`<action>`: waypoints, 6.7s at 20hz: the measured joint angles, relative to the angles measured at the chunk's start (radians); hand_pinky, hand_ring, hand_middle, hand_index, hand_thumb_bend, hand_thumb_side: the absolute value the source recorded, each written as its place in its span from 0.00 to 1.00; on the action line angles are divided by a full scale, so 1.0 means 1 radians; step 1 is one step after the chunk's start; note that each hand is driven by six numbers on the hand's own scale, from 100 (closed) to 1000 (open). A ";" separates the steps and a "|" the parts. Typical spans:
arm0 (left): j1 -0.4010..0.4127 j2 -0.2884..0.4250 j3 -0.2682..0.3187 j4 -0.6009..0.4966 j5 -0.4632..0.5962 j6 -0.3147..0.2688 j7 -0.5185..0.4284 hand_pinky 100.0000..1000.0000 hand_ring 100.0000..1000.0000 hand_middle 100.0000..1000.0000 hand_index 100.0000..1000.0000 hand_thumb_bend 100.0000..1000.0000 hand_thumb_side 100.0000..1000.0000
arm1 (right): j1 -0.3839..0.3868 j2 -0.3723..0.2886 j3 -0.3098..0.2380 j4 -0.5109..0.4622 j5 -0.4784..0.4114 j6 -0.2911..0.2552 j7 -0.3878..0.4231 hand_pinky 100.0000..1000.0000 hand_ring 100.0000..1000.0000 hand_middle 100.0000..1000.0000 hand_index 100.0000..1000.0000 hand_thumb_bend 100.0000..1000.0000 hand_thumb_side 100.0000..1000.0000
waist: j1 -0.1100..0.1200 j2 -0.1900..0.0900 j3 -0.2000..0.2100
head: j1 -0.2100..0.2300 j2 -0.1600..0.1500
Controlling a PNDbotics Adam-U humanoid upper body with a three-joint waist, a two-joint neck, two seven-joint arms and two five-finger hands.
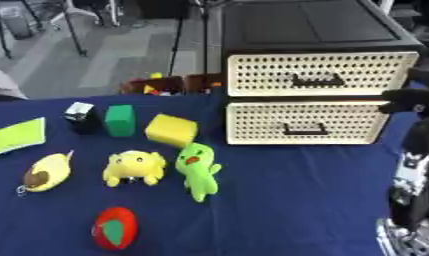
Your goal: Pick up objects from table and place into drawer.
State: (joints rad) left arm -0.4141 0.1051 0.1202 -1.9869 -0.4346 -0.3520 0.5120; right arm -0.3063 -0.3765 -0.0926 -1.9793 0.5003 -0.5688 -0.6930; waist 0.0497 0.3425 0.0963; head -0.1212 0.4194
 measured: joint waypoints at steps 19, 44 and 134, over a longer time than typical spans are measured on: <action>0.003 0.001 -0.003 0.000 0.003 0.002 -0.003 0.45 0.71 0.72 0.90 0.21 0.83 | 0.202 -0.480 -0.042 0.000 0.280 0.341 0.286 0.00 0.00 0.05 0.81 0.00 0.27 | -0.020 -0.007 -0.001 | -0.025 0.000; 0.012 0.001 -0.031 0.000 0.030 0.009 -0.035 0.44 0.71 0.71 0.90 0.16 0.81 | 0.084 -0.721 0.025 -0.005 0.130 0.631 0.960 0.00 0.08 0.04 0.84 0.00 0.22 | -0.023 -0.016 0.030 | -0.071 0.006; 0.012 -0.017 -0.055 0.000 0.080 0.022 -0.066 0.43 0.71 0.70 0.90 0.11 0.78 | 0.157 -0.636 0.111 0.011 0.131 0.871 1.179 0.00 0.09 0.02 0.62 0.00 0.18 | -0.002 0.047 0.095 | -0.121 -0.053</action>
State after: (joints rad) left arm -0.4022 0.0880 0.0649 -1.9869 -0.3541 -0.3304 0.4465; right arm -0.1490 -1.0126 0.0187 -1.9686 0.6315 0.3025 0.4859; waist 0.0475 0.3895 0.1911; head -0.2424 0.3668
